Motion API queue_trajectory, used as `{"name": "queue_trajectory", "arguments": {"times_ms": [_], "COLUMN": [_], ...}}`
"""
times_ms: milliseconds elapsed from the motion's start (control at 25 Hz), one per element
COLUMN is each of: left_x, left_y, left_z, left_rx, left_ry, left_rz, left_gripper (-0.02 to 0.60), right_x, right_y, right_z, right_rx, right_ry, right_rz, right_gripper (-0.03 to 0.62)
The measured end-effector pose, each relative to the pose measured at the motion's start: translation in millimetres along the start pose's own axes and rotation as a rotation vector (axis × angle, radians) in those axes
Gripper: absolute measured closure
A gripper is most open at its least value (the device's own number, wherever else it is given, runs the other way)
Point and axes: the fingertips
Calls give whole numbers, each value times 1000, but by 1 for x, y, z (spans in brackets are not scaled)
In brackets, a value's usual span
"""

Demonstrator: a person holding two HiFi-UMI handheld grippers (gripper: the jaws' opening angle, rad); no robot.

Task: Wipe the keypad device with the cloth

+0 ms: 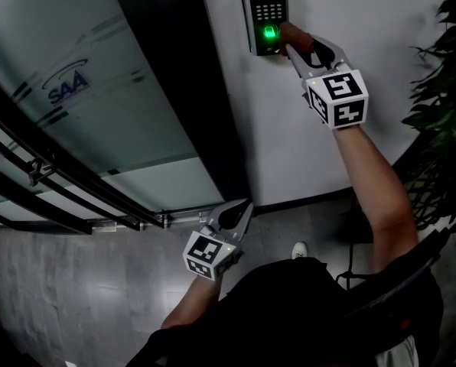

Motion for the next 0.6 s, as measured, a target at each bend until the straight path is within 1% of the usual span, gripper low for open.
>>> {"name": "queue_trajectory", "arguments": {"times_ms": [160, 320, 600], "left_x": [1, 0, -3], "left_y": [0, 0, -2], "left_z": [2, 4, 8], "left_rx": [1, 3, 15], "left_ry": [2, 1, -3], "left_rz": [0, 1, 2], "left_gripper": [565, 565, 566], "right_x": [14, 26, 33], "right_y": [6, 17, 27], "right_z": [4, 10, 15], "right_rx": [-20, -47, -68], "right_ry": [26, 50, 55], "right_rz": [5, -17, -29], "right_gripper": [454, 454, 454]}}
Point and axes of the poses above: the fingertips, and each gripper's own axes: z forward along the fingers, x to its right, y out of its underside, and after that the axes turned 15 degrees about y, right-handed
